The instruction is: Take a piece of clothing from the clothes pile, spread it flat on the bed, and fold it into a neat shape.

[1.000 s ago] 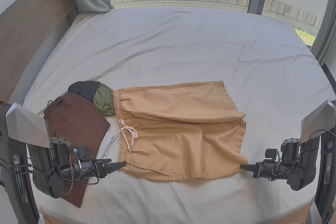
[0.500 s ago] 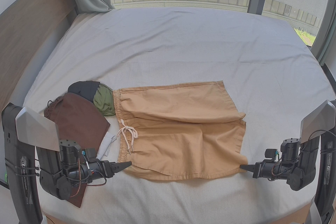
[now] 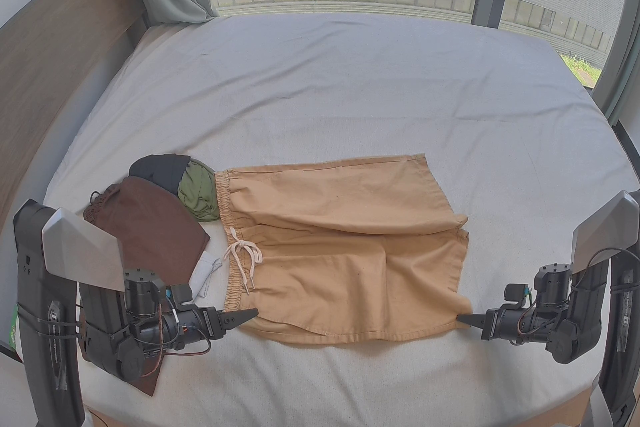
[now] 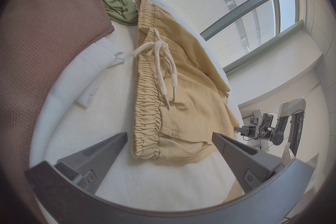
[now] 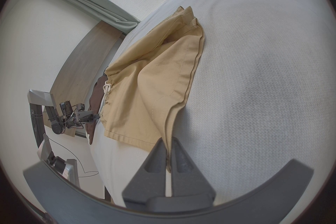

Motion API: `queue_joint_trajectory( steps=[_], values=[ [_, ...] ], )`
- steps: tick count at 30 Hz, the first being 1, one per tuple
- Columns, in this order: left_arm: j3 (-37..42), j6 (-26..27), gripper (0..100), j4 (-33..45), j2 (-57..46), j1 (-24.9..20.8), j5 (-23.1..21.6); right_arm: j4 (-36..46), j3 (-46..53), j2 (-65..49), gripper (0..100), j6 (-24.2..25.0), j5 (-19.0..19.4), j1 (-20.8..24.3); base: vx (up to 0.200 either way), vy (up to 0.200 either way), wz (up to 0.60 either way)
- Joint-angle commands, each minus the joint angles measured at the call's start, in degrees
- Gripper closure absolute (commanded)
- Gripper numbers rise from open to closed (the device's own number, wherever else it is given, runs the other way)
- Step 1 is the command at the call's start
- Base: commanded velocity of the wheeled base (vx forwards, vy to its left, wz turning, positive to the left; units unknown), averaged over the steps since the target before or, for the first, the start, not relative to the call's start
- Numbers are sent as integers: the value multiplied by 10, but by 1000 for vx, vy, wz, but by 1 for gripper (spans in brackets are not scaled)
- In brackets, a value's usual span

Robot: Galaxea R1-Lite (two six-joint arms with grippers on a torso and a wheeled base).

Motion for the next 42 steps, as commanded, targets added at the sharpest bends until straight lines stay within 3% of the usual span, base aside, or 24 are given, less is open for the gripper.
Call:
queue_joint_trajectory(
  steps=[1, 12, 21, 36, 42],
  values=[
    [-5, 1, 100, 0, 10, -2, 1, 0, 1, 1, 100, 0, 0, 0, 0, 0, 0],
    [10, 8, 100, 0, 1, 2, -1, 0, 17, -7, 100, -4, 1, 0, 0, 0, 0],
    [72, 32, 100, 0, -58, 10, -10, 1, 41, -10, 100, -48, 2, -4, 0, 0, 0],
    [97, 34, 100, 0, -56, 26, -12, 1, 91, -20, 100, -120, 2, -33, 0, 0, 0],
    [119, 68, 100, 0, -52, 30, -19, 1, 112, -17, 100, -138, 2, -29, 0, 0, 0]
  ],
)
